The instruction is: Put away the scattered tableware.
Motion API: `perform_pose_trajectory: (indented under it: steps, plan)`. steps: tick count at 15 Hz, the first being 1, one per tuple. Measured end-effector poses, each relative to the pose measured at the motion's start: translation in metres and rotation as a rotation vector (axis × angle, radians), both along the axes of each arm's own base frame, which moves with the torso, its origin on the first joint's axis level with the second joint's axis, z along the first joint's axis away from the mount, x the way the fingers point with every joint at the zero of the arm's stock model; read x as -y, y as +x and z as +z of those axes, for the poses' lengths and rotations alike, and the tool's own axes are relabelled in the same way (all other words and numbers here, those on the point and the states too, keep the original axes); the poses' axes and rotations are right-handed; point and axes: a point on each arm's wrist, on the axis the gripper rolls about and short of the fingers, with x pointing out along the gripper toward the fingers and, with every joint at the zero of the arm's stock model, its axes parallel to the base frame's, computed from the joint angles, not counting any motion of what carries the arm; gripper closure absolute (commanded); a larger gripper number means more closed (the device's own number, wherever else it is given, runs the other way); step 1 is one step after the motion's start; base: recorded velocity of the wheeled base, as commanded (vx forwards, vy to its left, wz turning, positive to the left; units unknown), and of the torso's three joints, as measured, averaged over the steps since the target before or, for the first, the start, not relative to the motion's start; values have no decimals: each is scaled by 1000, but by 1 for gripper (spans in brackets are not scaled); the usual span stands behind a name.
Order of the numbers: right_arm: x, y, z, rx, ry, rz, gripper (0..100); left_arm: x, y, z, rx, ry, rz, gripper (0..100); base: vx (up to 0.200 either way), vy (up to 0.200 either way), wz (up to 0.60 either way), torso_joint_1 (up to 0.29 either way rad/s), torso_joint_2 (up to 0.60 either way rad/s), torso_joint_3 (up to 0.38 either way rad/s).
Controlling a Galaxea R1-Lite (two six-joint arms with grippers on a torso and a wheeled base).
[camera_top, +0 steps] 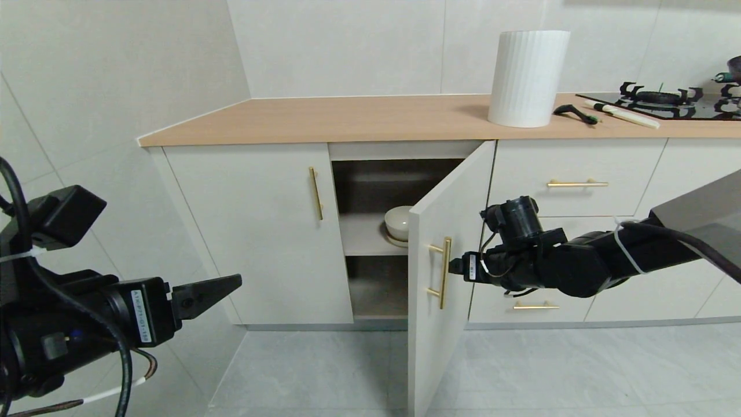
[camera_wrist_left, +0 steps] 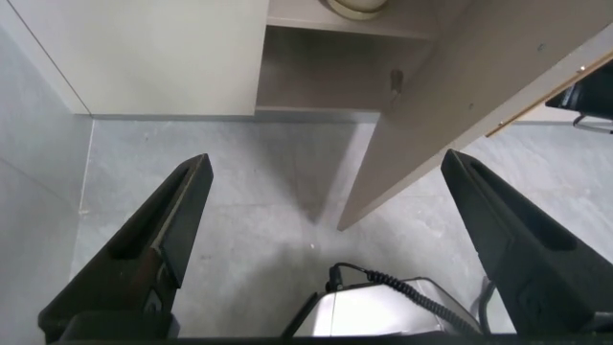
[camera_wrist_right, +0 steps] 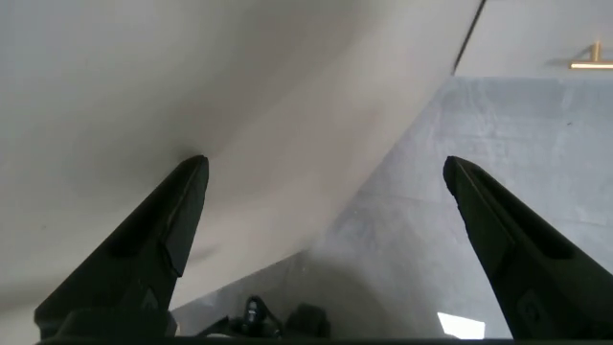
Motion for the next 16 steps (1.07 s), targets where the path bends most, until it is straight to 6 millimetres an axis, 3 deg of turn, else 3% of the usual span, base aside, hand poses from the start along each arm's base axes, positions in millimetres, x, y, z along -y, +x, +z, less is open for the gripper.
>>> perform_pose_trajectory:
  steps: [6, 13, 16]
  plan:
    - [-4, 2, -4, 13, 29, -8, 0, 1, 2, -1, -5, 1, 1, 0, 0, 0, 0, 0, 0, 0]
    - [-6, 4, -6, 25, 41, -13, 0, 1, 2, -1, -5, 1, 0, 0, 200, 0, 0, 1, 4, 1]
    - [-9, 6, -6, 23, 72, -26, 0, 1, 2, -1, -6, 1, 1, 0, 0, 0, 0, 0, 0, 0]
